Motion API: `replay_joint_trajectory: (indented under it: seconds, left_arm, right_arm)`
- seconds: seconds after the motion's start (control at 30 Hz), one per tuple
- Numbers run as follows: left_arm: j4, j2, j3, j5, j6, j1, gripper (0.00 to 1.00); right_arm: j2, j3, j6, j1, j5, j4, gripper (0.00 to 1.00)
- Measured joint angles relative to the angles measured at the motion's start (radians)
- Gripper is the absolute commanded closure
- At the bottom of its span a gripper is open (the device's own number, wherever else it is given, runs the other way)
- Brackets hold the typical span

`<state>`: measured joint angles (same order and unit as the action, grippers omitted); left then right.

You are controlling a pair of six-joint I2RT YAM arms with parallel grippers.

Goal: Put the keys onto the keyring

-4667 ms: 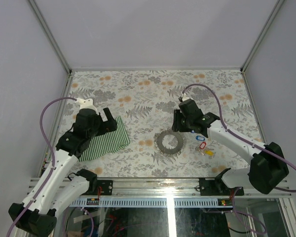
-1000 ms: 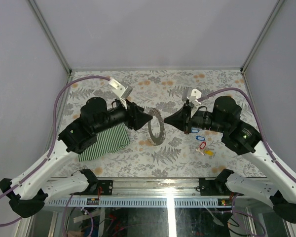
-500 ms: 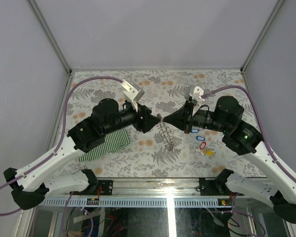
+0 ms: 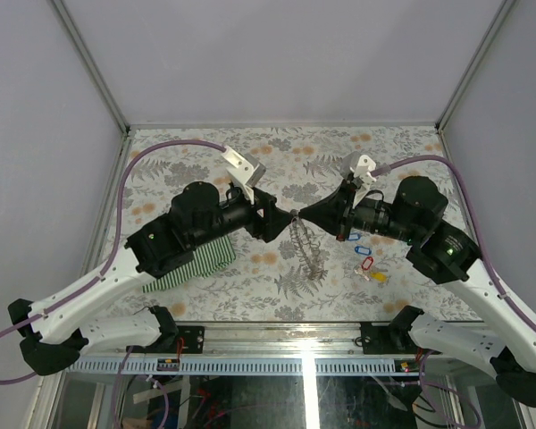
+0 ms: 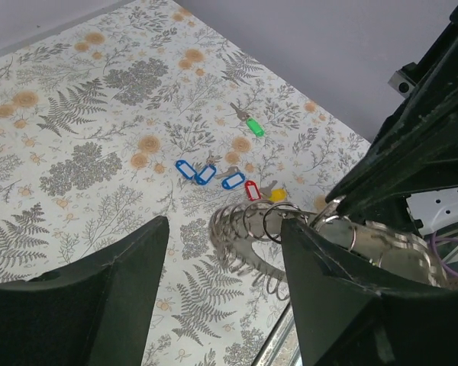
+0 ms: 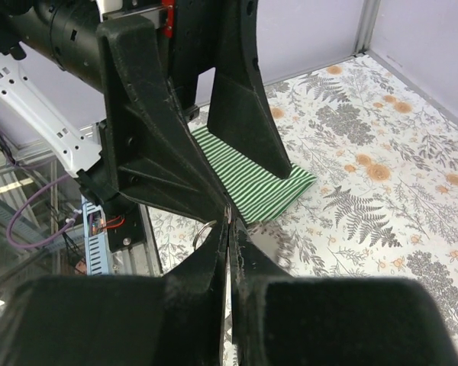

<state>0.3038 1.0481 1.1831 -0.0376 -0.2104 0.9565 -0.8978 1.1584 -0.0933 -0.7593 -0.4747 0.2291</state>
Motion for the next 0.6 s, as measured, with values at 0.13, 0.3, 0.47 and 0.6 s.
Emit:
replay_joint_trajectory:
  seconds: [0.13,0.3,0.47,0.6]
  left_arm:
    - [-0.003,-0.004,0.000,0.004,0.002,0.005,0.35]
    - [-0.005,-0.005,0.000,0.005,0.003,0.011,0.35]
    - [-0.006,-0.005,0.000,0.012,0.003,0.013,0.35]
    - [-0.006,-0.007,0.000,0.028,0.006,0.017,0.32]
  right_arm:
    - [0.006,0.000,-0.007,0.000,0.031,0.000,1.00]
    - [0.008,0.000,-0.014,0.000,0.049,0.000,1.00]
    - [0.009,0.000,-0.016,0.000,0.072,0.005,1.00]
    - [0.012,0.000,-0.017,0.000,0.091,0.007,1.00]
